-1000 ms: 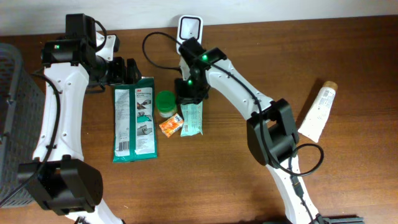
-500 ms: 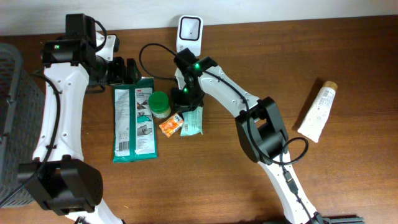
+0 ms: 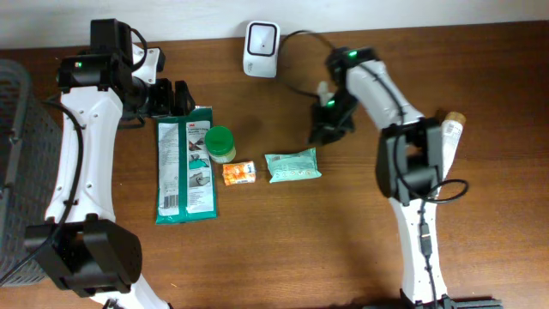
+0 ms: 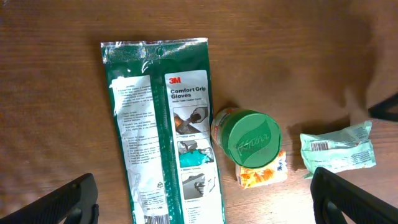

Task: Scan the item barcode
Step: 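Reach the right gripper to the mint-green packet and grasp it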

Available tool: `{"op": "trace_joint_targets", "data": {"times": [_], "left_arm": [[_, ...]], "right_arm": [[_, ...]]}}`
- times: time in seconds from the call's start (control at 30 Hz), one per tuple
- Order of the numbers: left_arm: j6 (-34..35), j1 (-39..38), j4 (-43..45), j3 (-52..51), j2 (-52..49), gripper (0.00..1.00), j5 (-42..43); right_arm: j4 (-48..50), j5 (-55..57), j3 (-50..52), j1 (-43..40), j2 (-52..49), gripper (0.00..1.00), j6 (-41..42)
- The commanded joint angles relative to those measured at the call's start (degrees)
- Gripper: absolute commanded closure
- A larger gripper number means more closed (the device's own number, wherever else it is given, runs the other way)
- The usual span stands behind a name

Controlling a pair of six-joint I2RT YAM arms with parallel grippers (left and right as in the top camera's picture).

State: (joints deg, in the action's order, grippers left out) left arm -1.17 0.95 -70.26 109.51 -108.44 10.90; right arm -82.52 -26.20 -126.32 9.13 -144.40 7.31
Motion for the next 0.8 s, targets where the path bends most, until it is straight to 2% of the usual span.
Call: {"op": "trace_joint_targets", "data": {"times": [0.0,0.03,0.17,0.37,0.5,0.67,0.77], "left_arm": [[-1.0,0.3,0.1,0.3,-0.3,0.01,0.2],[-1.0,0.3,0.1,0.3,-0.3,0.01,0.2],[-1.1,0.3,0.1,0.3,-0.3,0.01,0.2],[-1.0,0.3,0.1,0.3,-0.3,0.01,0.2],[-1.0,0.3,0.1,0.3,-0.3,0.01,0.2],[-1.1,0.3,0.1,0.3,-0.3,0.01,0.2],[-1.0,0.3,0.1,0.3,-0.3,0.01,0.2]], "right_arm": [[-6.7,-3.9,-5.1,-3.9,1.7,0.59,-10.3],[-8.6,-6.9,-5.1,-4.9,1.7,0.53,-13.0],[-14.8,-13.0,-5.0,-6.8,2.3,0.48,-24.2],[-14.8,-11.6,-5.0,-6.9,9.9,0.46,-24.2],[-14.8,-5.2,-4.0,-6.8,15.4,0.44,-19.9],[-14.8,-4.3,7.9,-6.6,27.3,0.43,-20.7],[-11.8,-4.7,14.3,-5.7,30.4,0.43,-21.0]]}}
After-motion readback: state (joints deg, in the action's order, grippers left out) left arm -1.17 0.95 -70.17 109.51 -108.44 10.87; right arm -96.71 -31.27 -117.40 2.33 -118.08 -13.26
